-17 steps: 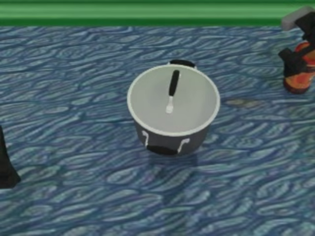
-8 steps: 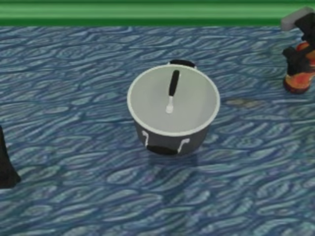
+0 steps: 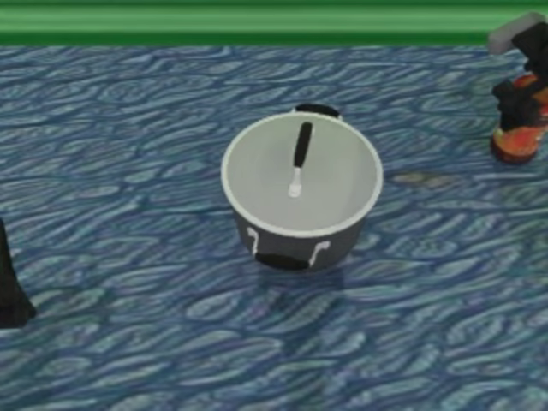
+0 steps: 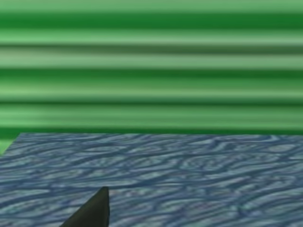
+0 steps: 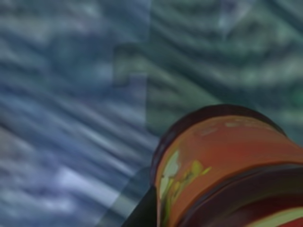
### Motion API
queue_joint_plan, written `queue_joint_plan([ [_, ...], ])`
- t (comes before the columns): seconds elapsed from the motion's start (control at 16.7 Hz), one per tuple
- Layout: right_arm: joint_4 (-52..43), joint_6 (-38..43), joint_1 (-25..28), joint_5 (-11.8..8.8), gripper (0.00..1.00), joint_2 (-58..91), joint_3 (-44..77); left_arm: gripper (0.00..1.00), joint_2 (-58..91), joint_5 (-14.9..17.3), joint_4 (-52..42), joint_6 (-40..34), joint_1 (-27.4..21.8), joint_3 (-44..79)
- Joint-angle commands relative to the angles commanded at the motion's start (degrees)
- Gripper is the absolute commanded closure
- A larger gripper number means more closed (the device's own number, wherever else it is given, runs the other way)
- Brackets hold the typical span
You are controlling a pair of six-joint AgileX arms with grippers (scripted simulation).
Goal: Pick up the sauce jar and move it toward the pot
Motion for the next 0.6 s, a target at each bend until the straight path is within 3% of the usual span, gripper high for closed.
queue_joint_plan([
  [0.6, -0.05, 0.05, -0.16, -0.03, 1.00, -0.93, -0.87, 0.00, 0.00, 0.00, 0.00, 0.00, 0.00, 0.00],
])
